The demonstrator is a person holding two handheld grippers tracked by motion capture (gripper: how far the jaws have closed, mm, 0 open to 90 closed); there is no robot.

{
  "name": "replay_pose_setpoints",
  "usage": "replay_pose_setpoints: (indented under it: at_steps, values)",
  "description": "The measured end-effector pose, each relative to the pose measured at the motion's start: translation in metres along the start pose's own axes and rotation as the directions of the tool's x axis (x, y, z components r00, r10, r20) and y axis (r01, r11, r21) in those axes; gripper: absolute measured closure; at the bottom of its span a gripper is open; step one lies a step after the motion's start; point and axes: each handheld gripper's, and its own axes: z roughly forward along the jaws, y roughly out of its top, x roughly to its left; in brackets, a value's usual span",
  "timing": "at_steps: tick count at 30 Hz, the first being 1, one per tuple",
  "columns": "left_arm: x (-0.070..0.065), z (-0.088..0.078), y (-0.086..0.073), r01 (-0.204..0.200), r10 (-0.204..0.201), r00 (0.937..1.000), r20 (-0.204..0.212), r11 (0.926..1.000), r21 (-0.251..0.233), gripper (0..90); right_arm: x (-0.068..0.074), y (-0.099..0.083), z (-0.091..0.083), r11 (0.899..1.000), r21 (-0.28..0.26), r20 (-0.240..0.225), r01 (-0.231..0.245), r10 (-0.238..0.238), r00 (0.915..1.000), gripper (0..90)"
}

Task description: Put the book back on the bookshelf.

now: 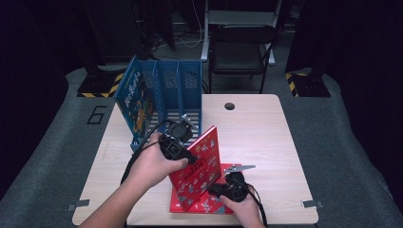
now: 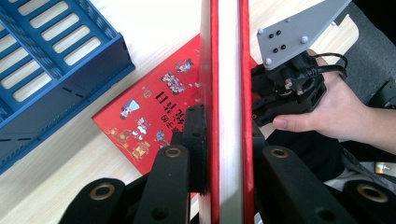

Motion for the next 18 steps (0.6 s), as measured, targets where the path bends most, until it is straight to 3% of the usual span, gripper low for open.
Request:
replay_pose_setpoints:
  at_steps: [5, 9, 17, 18]
  values:
    - [-0.003, 0.000, -0.004, -0.005, 0.005, 0.9998, 0.019, 1.0000, -0.006, 76.0, 0.000, 0.000, 0.000, 1.000, 0.003, -0.001, 0.002, -0.002, 1.0000, 68.8]
    - [-0.007, 0.002, -0.007, -0.008, 0.007, 0.9995, 0.031, 0.9997, 0.024, 73.6, 0.000, -0.001, 0.001, 1.000, 0.000, 0.007, 0.005, -0.005, 1.0000, 68.8]
    - [-0.015, 0.004, -0.011, -0.032, 0.032, 0.9993, -0.019, 0.9990, 0.031, 74.7, 0.001, -0.001, 0.001, 1.000, 0.002, 0.007, 0.006, -0.006, 1.0000, 68.9]
    - [-0.017, 0.005, -0.011, -0.021, 0.021, 0.9994, -0.027, 0.9996, 0.019, 74.9, 0.000, -0.001, 0.001, 1.000, 0.003, 0.006, 0.005, -0.005, 1.0000, 68.9]
